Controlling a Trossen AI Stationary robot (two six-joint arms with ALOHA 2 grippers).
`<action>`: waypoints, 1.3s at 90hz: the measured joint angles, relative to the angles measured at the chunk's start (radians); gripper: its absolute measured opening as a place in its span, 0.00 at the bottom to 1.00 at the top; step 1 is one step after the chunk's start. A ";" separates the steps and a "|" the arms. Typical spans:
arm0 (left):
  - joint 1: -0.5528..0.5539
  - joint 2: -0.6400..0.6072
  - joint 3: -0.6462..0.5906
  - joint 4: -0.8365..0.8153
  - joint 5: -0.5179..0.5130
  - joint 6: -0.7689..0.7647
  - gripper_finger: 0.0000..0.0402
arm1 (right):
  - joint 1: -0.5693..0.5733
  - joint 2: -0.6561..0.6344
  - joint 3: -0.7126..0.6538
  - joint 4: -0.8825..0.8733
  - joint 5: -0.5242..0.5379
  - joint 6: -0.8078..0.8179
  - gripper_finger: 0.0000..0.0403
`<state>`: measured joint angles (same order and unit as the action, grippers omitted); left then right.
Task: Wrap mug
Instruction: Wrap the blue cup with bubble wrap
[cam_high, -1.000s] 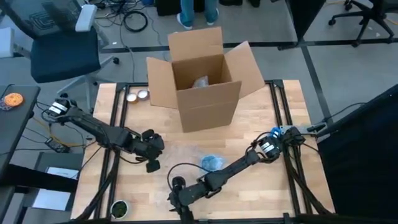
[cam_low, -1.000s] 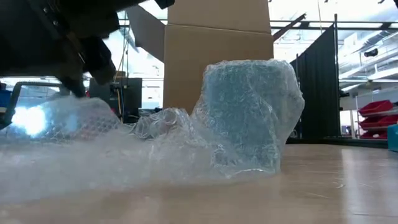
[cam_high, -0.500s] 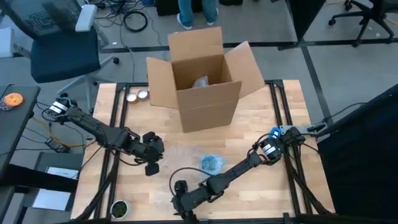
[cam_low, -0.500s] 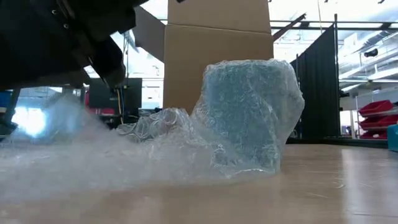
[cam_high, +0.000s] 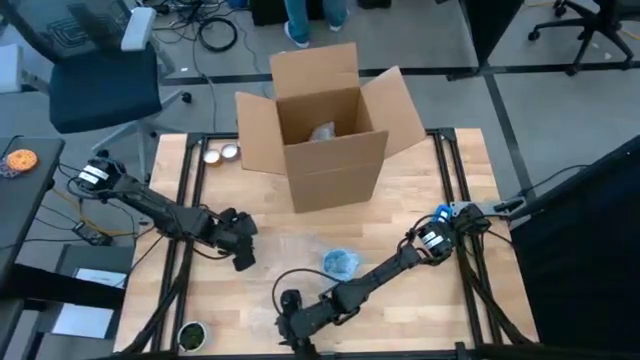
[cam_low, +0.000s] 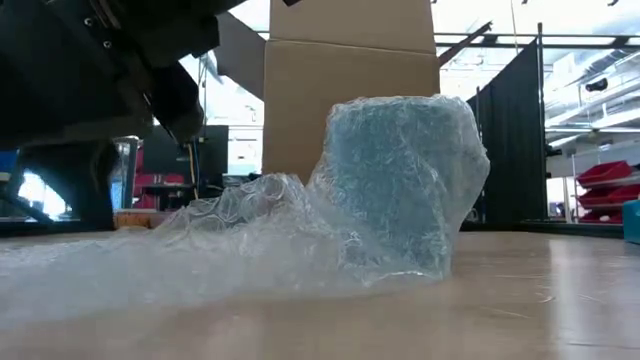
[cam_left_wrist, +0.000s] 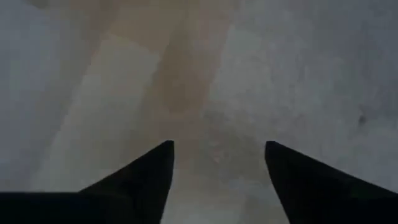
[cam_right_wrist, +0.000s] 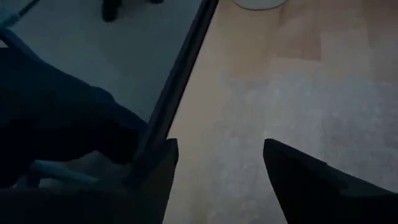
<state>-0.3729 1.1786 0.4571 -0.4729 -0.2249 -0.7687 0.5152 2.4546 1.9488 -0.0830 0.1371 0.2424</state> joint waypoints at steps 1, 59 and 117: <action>0.000 0.000 -0.007 0.011 0.005 -0.001 0.61 | 0.000 0.000 0.000 0.000 0.000 0.000 0.55; -0.013 0.169 -0.070 0.438 -0.098 0.169 0.11 | -0.039 0.058 -0.017 0.006 -0.043 -0.065 0.63; 0.013 0.170 0.331 -0.005 -0.031 0.376 0.00 | -0.013 0.004 -0.019 -0.140 0.143 0.125 0.02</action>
<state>-0.3599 1.3483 0.7884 -0.4781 -0.2556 -0.3931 0.5023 2.4591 1.9297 -0.2227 0.2797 0.3677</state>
